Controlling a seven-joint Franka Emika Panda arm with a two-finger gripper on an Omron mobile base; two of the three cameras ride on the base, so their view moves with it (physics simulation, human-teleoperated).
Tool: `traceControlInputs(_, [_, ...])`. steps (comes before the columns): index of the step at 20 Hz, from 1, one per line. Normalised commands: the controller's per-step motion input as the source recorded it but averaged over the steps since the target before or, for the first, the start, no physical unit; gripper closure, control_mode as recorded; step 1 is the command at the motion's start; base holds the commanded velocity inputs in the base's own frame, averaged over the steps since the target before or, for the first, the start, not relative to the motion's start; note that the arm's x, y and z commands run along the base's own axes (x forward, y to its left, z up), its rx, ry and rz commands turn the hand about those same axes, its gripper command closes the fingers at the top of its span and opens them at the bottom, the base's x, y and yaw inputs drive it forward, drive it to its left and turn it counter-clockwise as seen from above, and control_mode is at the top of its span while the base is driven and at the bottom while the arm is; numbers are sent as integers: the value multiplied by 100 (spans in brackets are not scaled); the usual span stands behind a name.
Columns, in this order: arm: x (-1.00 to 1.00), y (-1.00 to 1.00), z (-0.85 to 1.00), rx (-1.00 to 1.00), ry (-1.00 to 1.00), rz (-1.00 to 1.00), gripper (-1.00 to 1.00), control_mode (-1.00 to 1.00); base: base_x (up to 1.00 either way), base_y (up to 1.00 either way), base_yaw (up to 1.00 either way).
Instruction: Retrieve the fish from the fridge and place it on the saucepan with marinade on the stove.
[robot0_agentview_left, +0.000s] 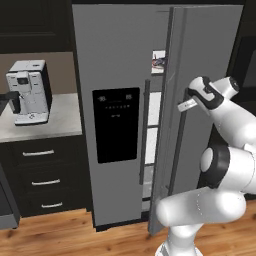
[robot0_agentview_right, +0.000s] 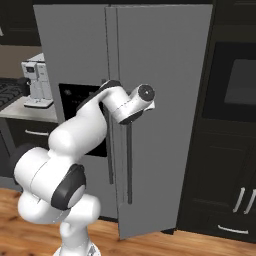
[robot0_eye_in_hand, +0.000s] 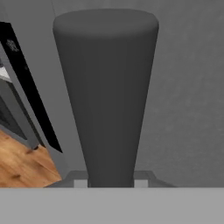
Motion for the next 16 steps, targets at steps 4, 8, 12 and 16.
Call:
traceControlInputs(4, [-18,-13,-40,0,0,9,100,-100,0,0,0])
traceControlInputs(8, [-22,-18,-40,0,0,8,100,-100,0,0,0])
traceControlInputs(12, [-26,-22,-47,0,0,9,100,-100,0,0,0])
traceControlInputs(16, [-29,-26,-51,0,0,11,100,-100,0,0,0])
